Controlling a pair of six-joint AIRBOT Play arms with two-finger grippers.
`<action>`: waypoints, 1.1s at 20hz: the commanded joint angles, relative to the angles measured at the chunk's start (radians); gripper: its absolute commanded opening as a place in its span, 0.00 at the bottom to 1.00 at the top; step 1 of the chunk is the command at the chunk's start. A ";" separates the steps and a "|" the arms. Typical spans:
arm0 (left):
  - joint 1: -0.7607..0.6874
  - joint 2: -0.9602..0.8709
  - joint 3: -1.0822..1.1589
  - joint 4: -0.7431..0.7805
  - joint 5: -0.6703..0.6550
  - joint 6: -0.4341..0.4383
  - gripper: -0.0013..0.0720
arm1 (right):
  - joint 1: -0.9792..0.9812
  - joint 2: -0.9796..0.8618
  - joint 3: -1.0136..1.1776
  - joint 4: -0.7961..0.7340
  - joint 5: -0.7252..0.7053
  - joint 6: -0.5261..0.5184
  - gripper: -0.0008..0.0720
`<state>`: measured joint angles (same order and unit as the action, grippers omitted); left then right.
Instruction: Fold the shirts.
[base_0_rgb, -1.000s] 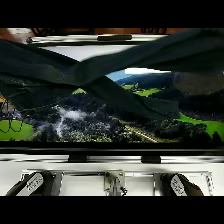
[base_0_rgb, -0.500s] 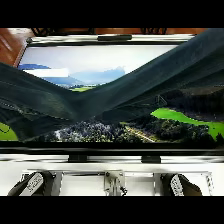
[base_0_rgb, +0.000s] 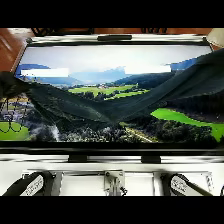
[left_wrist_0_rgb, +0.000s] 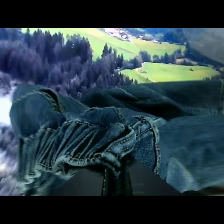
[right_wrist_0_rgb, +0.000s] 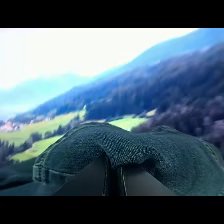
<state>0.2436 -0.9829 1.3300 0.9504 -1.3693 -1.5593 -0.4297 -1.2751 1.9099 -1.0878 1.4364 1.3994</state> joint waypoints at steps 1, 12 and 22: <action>-0.044 -0.062 -0.096 0.010 0.266 0.002 0.09 | 0.142 -0.211 0.001 -0.024 -0.157 0.052 0.14; -0.016 -0.260 -0.090 0.016 0.153 0.002 0.99 | 0.265 -0.532 0.009 -0.094 -0.208 0.122 0.83; -0.140 -0.109 -0.388 0.254 -0.008 -0.071 0.85 | 0.079 -0.400 0.010 -0.339 0.195 0.037 0.83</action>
<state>0.1635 -1.1572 1.0809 1.1637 -1.4361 -1.5955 -0.3050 -1.6936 1.9186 -1.4254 1.5379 1.4509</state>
